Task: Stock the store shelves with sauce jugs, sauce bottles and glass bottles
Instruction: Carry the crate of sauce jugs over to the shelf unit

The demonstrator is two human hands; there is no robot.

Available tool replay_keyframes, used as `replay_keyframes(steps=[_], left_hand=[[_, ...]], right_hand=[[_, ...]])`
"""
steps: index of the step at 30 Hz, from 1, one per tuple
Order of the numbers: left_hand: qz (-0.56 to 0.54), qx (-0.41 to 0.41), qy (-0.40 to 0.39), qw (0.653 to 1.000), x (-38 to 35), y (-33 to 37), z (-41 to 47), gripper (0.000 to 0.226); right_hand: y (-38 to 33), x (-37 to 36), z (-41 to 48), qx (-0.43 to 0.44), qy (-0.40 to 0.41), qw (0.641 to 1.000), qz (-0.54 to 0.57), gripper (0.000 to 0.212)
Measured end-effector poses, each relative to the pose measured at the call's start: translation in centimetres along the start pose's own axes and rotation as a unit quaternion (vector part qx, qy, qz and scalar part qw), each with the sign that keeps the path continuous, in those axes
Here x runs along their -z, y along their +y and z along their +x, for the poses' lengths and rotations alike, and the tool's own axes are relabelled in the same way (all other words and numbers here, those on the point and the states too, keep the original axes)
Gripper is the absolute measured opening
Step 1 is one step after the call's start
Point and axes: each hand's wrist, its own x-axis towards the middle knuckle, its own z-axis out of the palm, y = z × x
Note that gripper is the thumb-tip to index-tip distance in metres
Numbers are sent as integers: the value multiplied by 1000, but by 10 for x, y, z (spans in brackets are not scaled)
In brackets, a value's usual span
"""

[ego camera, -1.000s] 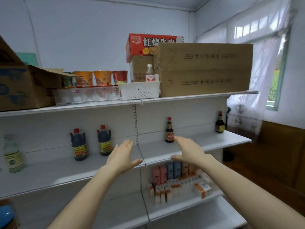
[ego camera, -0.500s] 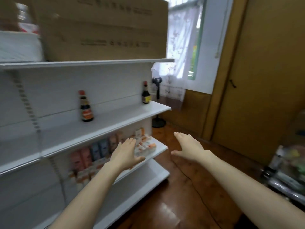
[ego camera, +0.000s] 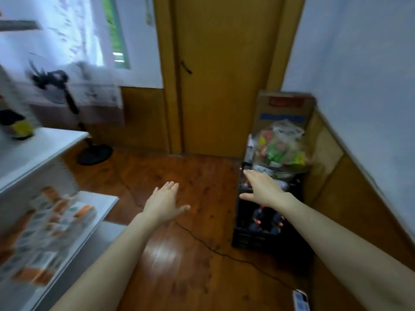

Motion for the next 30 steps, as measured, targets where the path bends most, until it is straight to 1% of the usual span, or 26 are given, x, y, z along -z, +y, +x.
replay_keyframes(steps=[5, 11, 16, 21, 26, 30], left_hand=[[9, -83, -42, 996, -18, 30, 90, 84], [28, -164, -100, 981, -39, 79, 170, 83], [43, -191, -135, 971, -68, 124, 235, 83], [51, -170, -168, 970, -116, 171, 309, 82], [37, -100, -214, 971, -169, 215, 375, 82], [2, -45, -228, 973, -218, 231, 422, 83]], right_hand=[[66, -8, 12, -122, -12, 992, 22, 81], [136, -25, 7, -244, -18, 968, 53, 82], [201, -45, 22, -302, -20, 950, 74, 84], [287, -77, 62, -314, -43, 943, 106, 84], [377, -117, 116, -310, -91, 934, 152, 85], [434, -162, 162, -327, -113, 918, 191, 85]])
